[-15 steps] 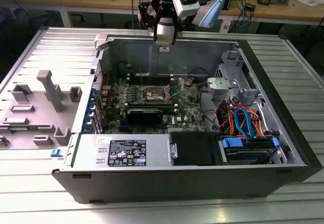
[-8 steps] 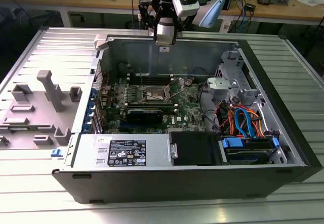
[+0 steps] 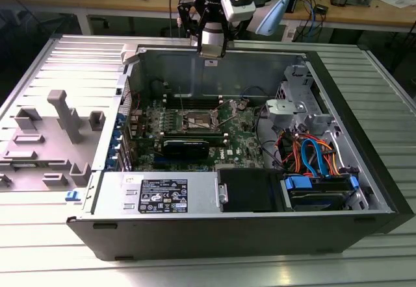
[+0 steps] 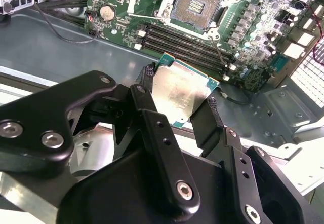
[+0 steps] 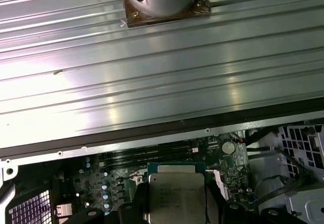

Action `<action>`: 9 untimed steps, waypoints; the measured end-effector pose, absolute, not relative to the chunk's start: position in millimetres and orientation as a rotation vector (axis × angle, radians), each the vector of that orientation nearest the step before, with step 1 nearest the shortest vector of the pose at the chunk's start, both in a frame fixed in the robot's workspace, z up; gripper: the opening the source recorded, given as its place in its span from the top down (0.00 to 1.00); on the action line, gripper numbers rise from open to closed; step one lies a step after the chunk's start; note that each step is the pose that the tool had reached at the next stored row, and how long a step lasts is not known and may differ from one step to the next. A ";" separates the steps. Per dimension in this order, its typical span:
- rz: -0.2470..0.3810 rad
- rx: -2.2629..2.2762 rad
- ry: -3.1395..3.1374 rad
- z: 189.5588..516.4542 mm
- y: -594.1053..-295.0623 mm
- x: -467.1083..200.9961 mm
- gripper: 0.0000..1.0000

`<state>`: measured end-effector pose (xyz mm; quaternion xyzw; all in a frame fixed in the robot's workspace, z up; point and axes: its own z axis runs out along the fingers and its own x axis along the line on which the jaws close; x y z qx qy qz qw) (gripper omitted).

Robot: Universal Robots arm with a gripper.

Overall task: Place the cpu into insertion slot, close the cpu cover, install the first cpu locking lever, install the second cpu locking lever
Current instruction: 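Place the cpu into insertion slot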

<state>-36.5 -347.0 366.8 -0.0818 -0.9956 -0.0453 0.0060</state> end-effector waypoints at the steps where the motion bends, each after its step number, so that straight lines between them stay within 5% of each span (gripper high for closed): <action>1: -0.142 -0.258 -3.116 366.8 -347.1 -36.5 0.45; 9: -0.142 -0.272 -3.115 366.8 -347.1 -36.5 0.45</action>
